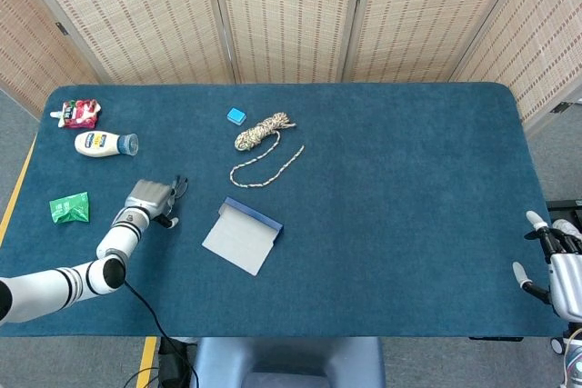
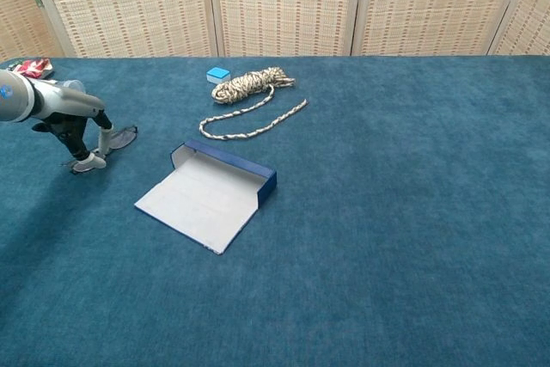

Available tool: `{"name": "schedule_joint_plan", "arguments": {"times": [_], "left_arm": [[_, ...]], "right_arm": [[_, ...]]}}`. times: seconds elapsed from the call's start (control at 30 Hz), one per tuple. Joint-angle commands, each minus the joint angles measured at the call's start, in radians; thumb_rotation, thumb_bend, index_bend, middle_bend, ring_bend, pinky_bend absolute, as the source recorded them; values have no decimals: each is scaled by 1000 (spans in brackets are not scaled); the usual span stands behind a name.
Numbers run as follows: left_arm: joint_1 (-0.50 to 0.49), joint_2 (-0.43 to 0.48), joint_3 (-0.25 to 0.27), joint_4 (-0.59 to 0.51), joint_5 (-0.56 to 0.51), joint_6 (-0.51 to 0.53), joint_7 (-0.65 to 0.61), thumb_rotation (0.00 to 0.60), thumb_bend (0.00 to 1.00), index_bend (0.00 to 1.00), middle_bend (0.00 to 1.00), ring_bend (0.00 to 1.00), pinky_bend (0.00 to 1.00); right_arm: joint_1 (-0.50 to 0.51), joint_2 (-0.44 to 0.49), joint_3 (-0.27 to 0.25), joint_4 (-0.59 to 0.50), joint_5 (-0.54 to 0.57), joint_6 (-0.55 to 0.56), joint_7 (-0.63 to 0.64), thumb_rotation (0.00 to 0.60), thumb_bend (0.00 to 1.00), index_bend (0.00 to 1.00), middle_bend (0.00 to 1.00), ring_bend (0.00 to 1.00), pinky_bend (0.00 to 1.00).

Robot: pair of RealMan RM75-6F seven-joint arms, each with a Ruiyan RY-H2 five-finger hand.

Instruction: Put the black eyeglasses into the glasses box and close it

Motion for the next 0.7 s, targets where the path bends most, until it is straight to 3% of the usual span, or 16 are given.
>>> {"name": "schedule_joint_plan", "arguments": {"times": [0.03, 0.13, 0.23, 0.27, 0.37, 0.47, 0.57, 0.7], "left_arm": [[-12, -1, 36, 15, -42, 36, 38, 422, 356, 392, 1000, 977, 843], [-21, -9, 60, 31, -77, 65, 76, 426, 356, 397, 1000, 978, 842], [-14, 0, 37, 21, -81, 78, 55, 574, 356, 423, 1000, 977, 842], [-7, 8, 20, 12, -71, 72, 31, 594, 356, 432, 1000, 977, 842], [27, 39, -45, -20, 7, 37, -72, 600, 355, 463, 1000, 977, 842], [73, 20, -95, -3, 138, 88, -151, 600, 356, 479, 1000, 977, 842], [116, -32, -113, 58, 246, 159, -191, 600, 356, 461, 1000, 974, 842], [136, -94, -115, 162, 275, 158, -182, 600, 356, 420, 1000, 968, 841]], "right_arm": [[0, 0, -1, -1, -1, 0, -1, 600, 331, 96, 354, 274, 235], [-1, 0, 0, -2, 0, 2, -2, 600, 331, 96, 354, 274, 235], [-2, 2, 1, -3, 2, 2, -3, 600, 331, 96, 354, 274, 235], [-2, 3, 1, -4, 3, 2, -4, 600, 331, 96, 354, 274, 235], [-1, 4, 2, -5, 5, 0, -6, 600, 331, 96, 354, 274, 235], [1, 3, 2, -6, 4, -4, -8, 600, 331, 96, 354, 274, 235], [2, 3, 1, -8, 4, -5, -9, 600, 331, 95, 354, 275, 235], [-1, 5, 1, -9, 7, -4, -11, 600, 330, 96, 354, 275, 235]]}}
